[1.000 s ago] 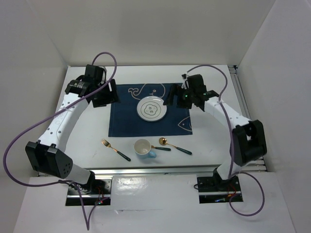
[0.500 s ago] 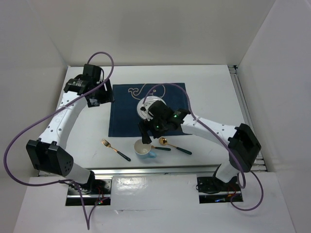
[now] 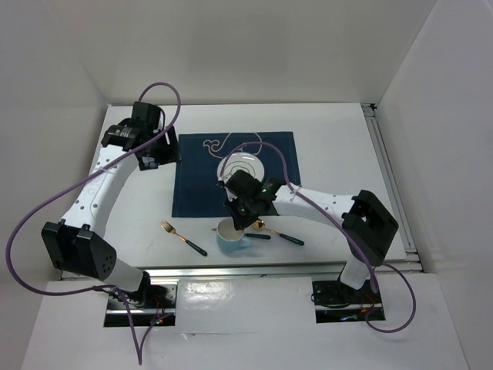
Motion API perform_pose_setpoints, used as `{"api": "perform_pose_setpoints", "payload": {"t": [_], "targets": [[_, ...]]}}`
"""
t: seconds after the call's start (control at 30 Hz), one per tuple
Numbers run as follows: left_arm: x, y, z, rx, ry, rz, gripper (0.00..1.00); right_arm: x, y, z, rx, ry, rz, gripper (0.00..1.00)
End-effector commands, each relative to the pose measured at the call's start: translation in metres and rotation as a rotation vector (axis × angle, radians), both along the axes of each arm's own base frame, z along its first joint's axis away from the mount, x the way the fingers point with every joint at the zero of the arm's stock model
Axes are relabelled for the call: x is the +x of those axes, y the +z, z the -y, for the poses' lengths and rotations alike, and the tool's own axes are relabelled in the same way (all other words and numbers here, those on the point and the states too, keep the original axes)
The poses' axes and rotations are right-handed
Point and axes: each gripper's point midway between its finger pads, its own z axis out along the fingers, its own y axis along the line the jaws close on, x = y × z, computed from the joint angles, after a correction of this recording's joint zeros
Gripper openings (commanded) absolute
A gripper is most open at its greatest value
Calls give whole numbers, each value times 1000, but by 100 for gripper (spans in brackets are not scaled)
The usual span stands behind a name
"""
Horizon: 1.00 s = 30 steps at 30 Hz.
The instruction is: Set the dinner table for one person
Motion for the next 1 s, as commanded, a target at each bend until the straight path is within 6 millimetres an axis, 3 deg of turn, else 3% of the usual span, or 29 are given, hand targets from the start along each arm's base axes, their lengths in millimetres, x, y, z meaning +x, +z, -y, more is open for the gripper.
{"api": "perform_pose_setpoints", "payload": {"t": [0.0, 0.07, 0.13, 0.2, 0.23, 0.37, 0.4, 0.43, 0.47, 0.5, 0.53, 0.57, 0.67, 0.7, 0.73, 0.77, 0.8, 0.83, 0.87, 0.97], "targets": [[-1, 10, -5, 10, -5, 27, 83, 15, 33, -2, 21, -46, 91, 11], [-1, 10, -3, 3, -10, 26, 83, 25, 52, 3, -2, -82, 142, 1], [-1, 6, -1, -9, -19, 19, 83, 33, 73, 6, -13, -108, 181, 0], [-1, 4, 1, -16, -24, 18, 83, 54, 84, 20, -41, -177, 218, 0], [-3, 0, 1, -15, -24, 7, 83, 62, 100, 22, -30, -197, 227, 0], [-7, -4, 2, -20, -30, -4, 82, 114, 136, 48, 27, -342, 279, 0], [-7, -4, 2, -20, -30, -5, 82, 139, 143, 68, 25, -419, 300, 0], [-8, -7, 2, -25, -21, -14, 82, 153, 140, 76, 10, -451, 292, 0], [-11, -9, 3, -32, -26, -18, 82, 172, 157, 82, 30, -495, 325, 0], [-12, -8, 5, -46, -24, -20, 82, 195, 145, 102, -5, -562, 297, 0], [-15, -10, 5, -52, -14, -24, 82, 211, 146, 111, -3, -616, 303, 0], [-19, -17, 9, -60, -8, -45, 82, 233, 161, 128, 25, -689, 323, 0], [-25, -22, 13, -48, 12, -54, 82, 272, 154, 148, 24, -772, 307, 0], [-33, -25, 18, -58, 13, -68, 82, 287, 138, 159, 18, -804, 273, 0], [-36, -26, 19, -54, 19, -67, 82, 297, 134, 165, 15, -821, 273, 0], [-39, -33, 18, -53, 27, -88, 82, 311, 145, 169, 40, -838, 302, 0], [-43, -34, 22, -61, 29, -90, 82, 319, 139, 180, 30, -869, 287, 0], [-47, -35, 25, -61, 17, -91, 82, 328, 119, 183, 4, -878, 261, 0], [-51, -43, 24, -63, 31, -113, 82, 336, 125, 186, 14, -888, 274, 0], [-64, -53, 28, -72, 43, -139, 83, 350, 104, 195, -1, -906, 249, 0]]}}
